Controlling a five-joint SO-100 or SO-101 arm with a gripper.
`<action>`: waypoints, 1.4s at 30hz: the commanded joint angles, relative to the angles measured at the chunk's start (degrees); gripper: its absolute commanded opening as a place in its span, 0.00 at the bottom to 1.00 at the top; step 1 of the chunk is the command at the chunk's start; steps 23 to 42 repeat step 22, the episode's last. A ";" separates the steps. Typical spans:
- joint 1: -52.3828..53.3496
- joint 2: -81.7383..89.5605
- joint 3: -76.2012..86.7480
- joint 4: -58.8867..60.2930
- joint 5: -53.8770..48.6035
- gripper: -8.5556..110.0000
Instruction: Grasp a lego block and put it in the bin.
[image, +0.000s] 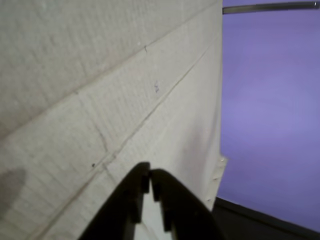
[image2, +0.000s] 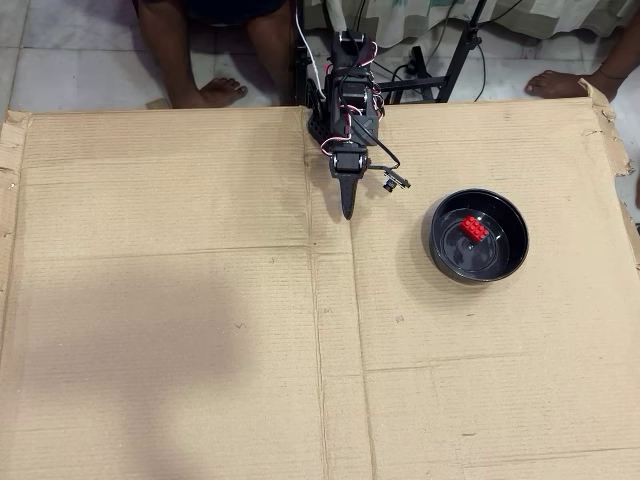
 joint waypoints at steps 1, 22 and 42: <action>-0.44 0.62 0.70 0.35 -2.37 0.07; -0.44 0.88 0.70 7.91 -2.20 0.07; -0.44 0.88 0.70 7.91 -2.20 0.07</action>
